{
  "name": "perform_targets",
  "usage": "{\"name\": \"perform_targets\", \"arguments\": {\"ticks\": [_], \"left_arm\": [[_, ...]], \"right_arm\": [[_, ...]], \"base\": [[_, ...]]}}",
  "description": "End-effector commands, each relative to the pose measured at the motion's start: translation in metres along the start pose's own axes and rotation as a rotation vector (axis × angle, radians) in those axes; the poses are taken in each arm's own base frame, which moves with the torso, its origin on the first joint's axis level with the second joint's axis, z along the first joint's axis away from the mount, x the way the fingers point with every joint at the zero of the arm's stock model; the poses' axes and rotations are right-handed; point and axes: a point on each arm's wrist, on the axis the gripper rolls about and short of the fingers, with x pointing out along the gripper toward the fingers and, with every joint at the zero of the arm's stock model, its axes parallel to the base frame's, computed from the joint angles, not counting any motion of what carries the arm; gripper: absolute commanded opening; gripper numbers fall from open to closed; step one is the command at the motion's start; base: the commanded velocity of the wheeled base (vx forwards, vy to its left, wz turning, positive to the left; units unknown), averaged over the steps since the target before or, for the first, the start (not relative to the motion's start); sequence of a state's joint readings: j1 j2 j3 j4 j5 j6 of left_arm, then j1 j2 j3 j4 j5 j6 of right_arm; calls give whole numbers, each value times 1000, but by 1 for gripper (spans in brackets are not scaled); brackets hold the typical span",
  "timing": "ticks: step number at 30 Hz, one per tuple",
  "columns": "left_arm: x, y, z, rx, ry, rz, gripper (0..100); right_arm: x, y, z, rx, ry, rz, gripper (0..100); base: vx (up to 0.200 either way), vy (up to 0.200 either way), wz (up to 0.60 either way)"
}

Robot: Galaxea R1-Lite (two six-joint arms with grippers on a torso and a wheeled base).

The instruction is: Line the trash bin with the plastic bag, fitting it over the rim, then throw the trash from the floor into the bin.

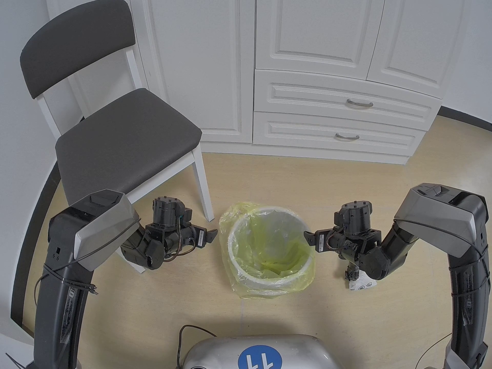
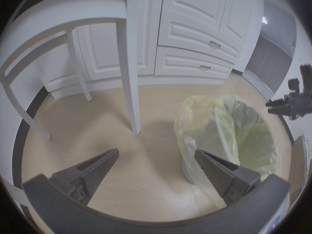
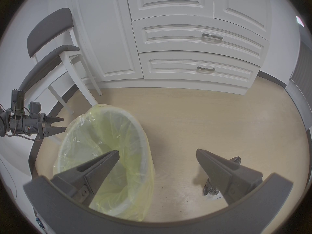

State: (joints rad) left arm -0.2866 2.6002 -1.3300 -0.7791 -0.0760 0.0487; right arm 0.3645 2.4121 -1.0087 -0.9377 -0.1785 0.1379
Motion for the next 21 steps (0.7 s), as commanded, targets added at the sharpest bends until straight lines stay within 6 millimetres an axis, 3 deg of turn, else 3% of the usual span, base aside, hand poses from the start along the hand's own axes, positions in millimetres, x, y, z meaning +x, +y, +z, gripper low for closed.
{"name": "perform_targets", "arguments": {"ticks": [1,8,21], "left_arm": [[17,-6,3,-37,-41,-17,100],[41,-11,12,-56,-102,-86,100],[74,-12,4,-62,3,-92,100]], "right_arm": [[2,0,-2,1,1,1,100],[4,0,-2,2,-1,0,100],[5,-2,-3,6,1,-3,100]], "base": [[0,0,0],[0,0,0],[0,0,0]]}}
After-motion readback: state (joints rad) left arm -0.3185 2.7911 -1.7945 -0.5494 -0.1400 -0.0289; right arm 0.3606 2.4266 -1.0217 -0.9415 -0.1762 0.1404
